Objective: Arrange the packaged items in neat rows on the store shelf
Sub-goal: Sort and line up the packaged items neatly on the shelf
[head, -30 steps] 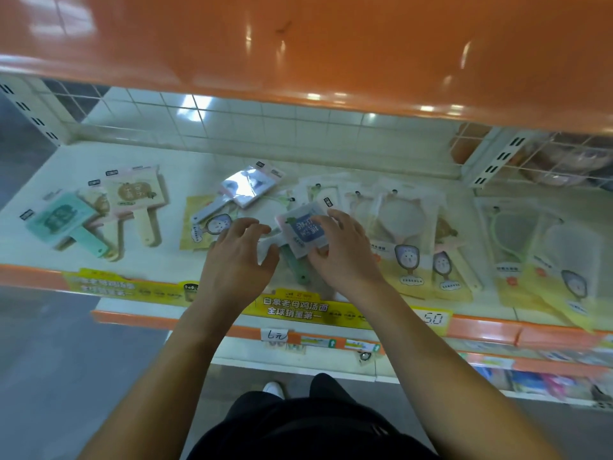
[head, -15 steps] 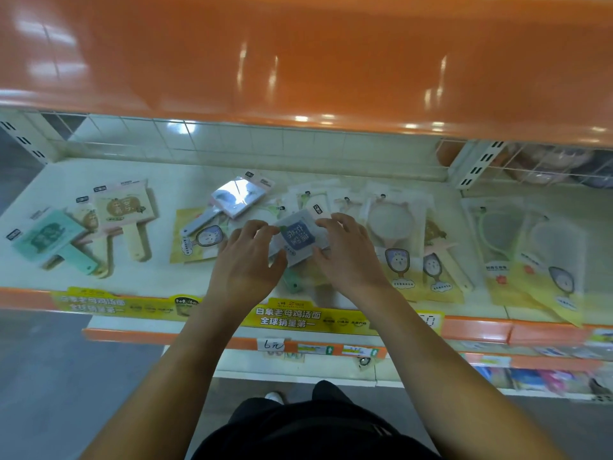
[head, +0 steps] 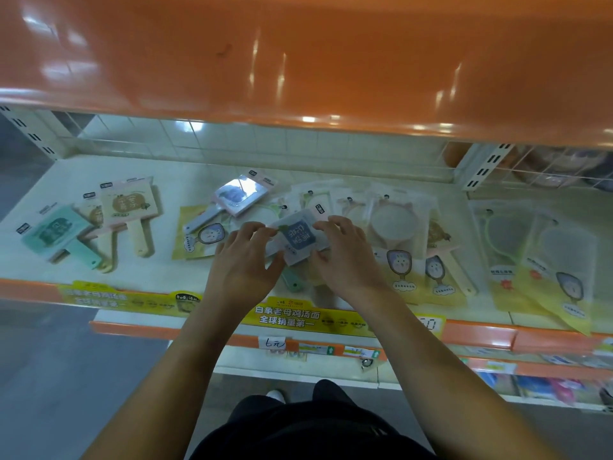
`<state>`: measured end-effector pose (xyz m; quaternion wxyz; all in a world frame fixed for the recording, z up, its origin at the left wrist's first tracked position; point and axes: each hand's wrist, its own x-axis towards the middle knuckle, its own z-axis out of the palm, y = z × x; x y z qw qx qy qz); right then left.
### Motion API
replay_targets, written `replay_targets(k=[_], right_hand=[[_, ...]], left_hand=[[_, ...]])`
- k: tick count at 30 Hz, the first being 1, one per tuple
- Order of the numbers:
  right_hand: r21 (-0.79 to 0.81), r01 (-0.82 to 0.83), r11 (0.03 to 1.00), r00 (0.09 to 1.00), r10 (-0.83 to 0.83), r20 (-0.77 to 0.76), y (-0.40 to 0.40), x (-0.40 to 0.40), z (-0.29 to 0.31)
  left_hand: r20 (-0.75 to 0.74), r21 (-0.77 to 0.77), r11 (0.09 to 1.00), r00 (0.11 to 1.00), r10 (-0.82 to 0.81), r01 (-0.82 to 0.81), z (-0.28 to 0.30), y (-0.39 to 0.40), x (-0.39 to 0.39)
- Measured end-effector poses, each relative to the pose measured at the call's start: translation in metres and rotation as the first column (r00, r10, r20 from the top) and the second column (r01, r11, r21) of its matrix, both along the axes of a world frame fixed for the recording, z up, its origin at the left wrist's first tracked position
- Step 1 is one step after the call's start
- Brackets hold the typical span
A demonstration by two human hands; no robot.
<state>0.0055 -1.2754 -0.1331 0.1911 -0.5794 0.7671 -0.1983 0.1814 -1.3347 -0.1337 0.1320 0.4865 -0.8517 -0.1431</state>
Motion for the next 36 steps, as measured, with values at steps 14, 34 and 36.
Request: replay_targets(k=[14, 34, 36], right_hand=[[0.06, 0.184, 0.981, 0.979, -0.177, -0.103, -0.009, 0.024, -0.002], [0.005, 0.496, 0.868, 0.857, -0.489, -0.164, -0.019, 0.105, -0.002], [-0.012, 0.489, 0.872, 0.86, -0.485, -0.158, -0.015, 0.104, -0.001]], left_hand=[[-0.024, 0.018, 0.996, 0.996, -0.085, 0.086, -0.003, -0.016, 0.02], [-0.125, 0.005, 0.955, 0.948, -0.294, 0.297, -0.003, -0.058, 0.078], [-0.13, 0.001, 0.953, 0.945, -0.301, 0.304, -0.001, -0.056, 0.075]])
